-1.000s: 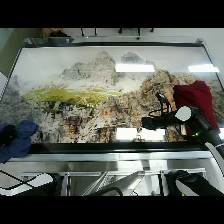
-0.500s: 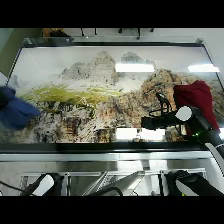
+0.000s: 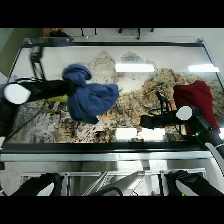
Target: Fold the shirts.
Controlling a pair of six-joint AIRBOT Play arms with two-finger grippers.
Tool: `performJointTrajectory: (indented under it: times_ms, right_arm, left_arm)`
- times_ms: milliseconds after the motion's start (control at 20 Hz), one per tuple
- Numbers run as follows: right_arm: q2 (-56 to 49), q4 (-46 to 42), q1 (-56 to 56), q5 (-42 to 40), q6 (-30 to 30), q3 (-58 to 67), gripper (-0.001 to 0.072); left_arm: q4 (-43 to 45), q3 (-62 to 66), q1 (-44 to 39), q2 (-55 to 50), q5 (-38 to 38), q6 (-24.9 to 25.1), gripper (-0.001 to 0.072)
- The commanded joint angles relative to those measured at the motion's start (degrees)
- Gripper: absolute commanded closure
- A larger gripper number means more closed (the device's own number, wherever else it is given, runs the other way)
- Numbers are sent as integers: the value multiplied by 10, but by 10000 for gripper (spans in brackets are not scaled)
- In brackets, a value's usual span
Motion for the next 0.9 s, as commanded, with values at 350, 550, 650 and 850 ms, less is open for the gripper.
performJointTrajectory:
  times_ms: [350, 550, 650, 850]
  right_arm:
    - [-12, 2, -99, -9, -81, 87, 237]
    - [-73, 22, -157, -5, -136, 98, 370]
    - [-113, 49, -152, 0, -172, 98, 370]
    - [-195, 98, -111, -3, -238, 98, 369]
  left_arm:
    - [56, 95, 9, -93, -159, -10, 23]
    - [76, -35, 105, -25, -183, -18, 32]
    - [43, -129, 135, 4, -141, -8, 32]
    - [-93, -287, 143, 31, -59, 69, 33]
